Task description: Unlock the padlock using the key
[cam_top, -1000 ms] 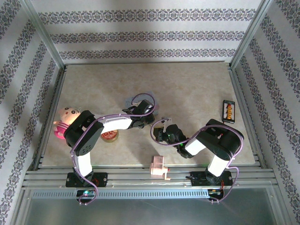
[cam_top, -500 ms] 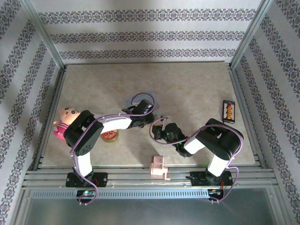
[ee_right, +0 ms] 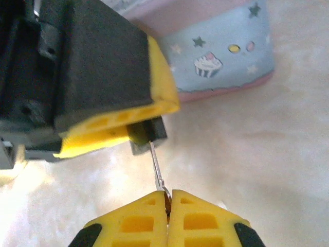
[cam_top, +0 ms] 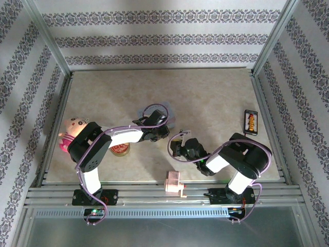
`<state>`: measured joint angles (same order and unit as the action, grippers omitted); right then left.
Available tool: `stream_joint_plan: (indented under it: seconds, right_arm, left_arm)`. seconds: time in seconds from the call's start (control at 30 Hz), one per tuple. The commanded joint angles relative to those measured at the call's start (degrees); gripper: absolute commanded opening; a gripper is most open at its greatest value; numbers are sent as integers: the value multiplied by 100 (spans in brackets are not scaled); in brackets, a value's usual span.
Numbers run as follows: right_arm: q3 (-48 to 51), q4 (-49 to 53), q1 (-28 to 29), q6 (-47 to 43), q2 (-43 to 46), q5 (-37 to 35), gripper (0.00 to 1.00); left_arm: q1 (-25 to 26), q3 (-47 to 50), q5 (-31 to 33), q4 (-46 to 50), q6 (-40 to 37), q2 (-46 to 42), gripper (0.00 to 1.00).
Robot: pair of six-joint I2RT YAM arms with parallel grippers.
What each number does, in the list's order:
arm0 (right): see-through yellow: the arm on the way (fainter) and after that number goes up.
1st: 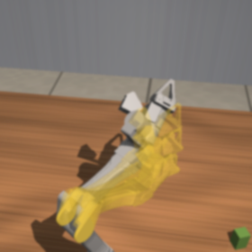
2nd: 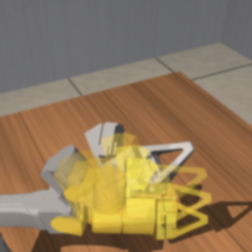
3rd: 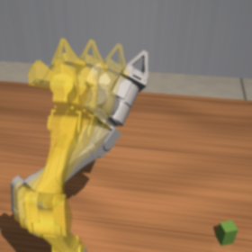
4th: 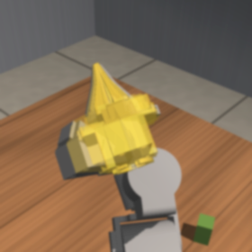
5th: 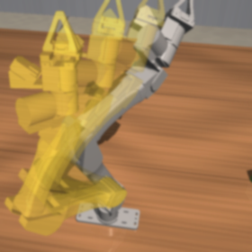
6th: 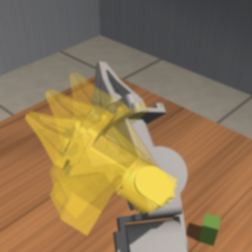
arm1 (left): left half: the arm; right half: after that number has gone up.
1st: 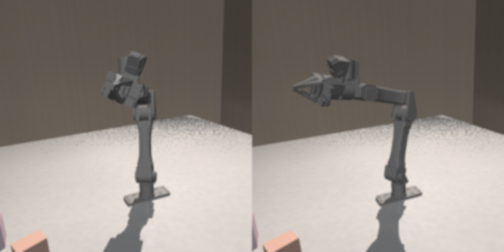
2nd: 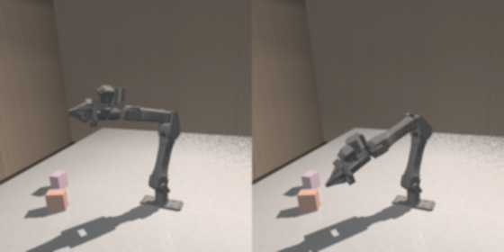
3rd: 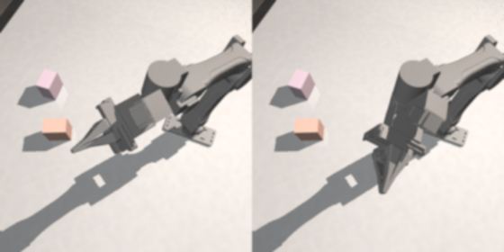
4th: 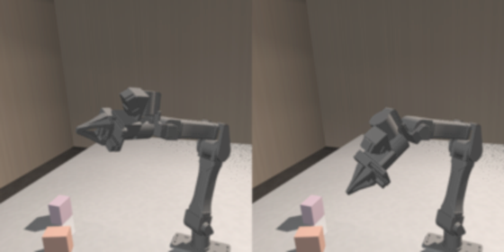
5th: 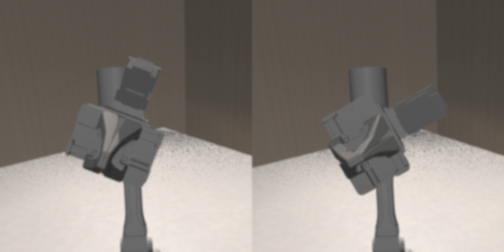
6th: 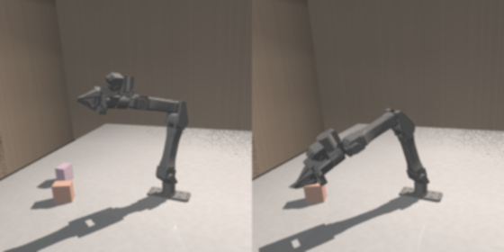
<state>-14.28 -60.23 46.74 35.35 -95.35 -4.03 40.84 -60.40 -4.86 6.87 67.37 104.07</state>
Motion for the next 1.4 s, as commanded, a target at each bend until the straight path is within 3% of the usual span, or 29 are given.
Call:
stream_joint_plan:
  seconds: [0.0,0.63,1.37]
  right_arm:
    - [268,-103,-1,-125,227,-38,0]
    - [185,-93,-359,-143,324,912,0]
    - [44,-191,-408,-141,64,772,0]
  left_arm:
    - [-119,-209,-396,269,334,-53,5]
    - [-146,-274,-801,-89,683,188,5]
    - [-146,-263,-753,-144,619,179,5]
